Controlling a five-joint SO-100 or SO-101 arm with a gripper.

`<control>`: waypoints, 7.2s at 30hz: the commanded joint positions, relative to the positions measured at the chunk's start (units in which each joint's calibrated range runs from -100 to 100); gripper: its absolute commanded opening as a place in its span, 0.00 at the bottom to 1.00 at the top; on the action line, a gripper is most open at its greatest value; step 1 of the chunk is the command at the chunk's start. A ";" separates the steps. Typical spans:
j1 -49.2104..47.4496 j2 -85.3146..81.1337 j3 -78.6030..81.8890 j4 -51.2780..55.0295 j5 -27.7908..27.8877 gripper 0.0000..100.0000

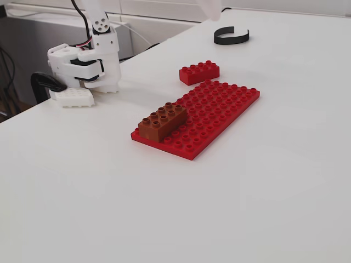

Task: Grab the loose lego brick and stack it on top of the fixed one.

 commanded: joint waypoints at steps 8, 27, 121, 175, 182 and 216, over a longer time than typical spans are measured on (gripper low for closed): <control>1.04 4.05 -1.04 12.54 -3.31 0.01; 4.38 4.56 7.74 6.29 -2.84 0.03; 11.13 3.46 -11.36 28.76 6.51 0.04; 52.97 -3.40 11.36 3.69 54.50 0.04; 53.64 4.05 10.00 2.91 54.45 0.04; 57.12 6.84 7.56 3.95 54.66 0.24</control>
